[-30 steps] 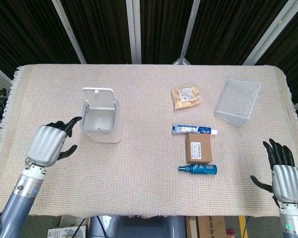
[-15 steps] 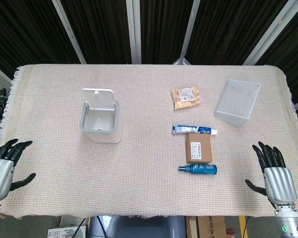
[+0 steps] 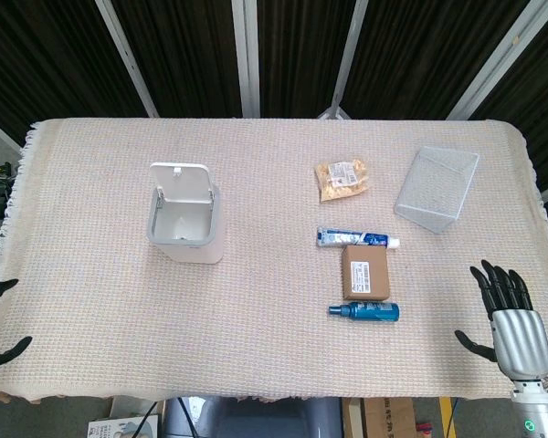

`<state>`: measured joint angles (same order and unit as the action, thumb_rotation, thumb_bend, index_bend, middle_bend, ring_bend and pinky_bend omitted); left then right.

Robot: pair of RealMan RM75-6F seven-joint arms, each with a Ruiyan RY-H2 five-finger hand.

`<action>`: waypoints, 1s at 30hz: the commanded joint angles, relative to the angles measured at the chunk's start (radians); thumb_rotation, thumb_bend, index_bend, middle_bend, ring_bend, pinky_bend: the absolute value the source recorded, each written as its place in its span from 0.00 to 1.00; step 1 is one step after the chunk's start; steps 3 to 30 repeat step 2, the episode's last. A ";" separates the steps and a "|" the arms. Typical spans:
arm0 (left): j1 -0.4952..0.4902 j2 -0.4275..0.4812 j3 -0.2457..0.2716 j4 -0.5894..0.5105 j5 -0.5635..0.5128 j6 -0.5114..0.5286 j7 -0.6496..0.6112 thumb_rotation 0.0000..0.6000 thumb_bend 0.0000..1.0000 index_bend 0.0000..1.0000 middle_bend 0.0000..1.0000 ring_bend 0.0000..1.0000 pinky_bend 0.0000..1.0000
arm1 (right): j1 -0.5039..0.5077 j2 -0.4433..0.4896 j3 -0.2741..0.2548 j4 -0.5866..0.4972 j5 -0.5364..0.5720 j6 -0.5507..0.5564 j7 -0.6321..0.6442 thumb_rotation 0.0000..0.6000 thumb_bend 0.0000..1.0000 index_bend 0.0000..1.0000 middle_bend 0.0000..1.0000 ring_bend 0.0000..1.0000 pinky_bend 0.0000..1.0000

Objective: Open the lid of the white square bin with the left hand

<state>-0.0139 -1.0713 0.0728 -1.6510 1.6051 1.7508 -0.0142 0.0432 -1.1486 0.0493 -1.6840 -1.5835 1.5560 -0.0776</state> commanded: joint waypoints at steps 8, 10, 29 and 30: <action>0.007 0.003 -0.015 0.006 -0.020 -0.012 -0.012 1.00 0.15 0.20 0.23 0.13 0.21 | 0.004 -0.006 0.000 0.002 0.002 -0.009 -0.008 1.00 0.14 0.10 0.00 0.04 0.03; 0.007 0.003 -0.015 0.006 -0.020 -0.012 -0.012 1.00 0.15 0.20 0.23 0.13 0.21 | 0.004 -0.006 0.000 0.002 0.002 -0.009 -0.008 1.00 0.14 0.10 0.00 0.04 0.03; 0.007 0.003 -0.015 0.006 -0.020 -0.012 -0.012 1.00 0.15 0.20 0.23 0.13 0.21 | 0.004 -0.006 0.000 0.002 0.002 -0.009 -0.008 1.00 0.14 0.10 0.00 0.04 0.03; 0.007 0.003 -0.015 0.006 -0.020 -0.012 -0.012 1.00 0.15 0.20 0.23 0.13 0.21 | 0.004 -0.006 0.000 0.002 0.002 -0.009 -0.008 1.00 0.14 0.10 0.00 0.04 0.03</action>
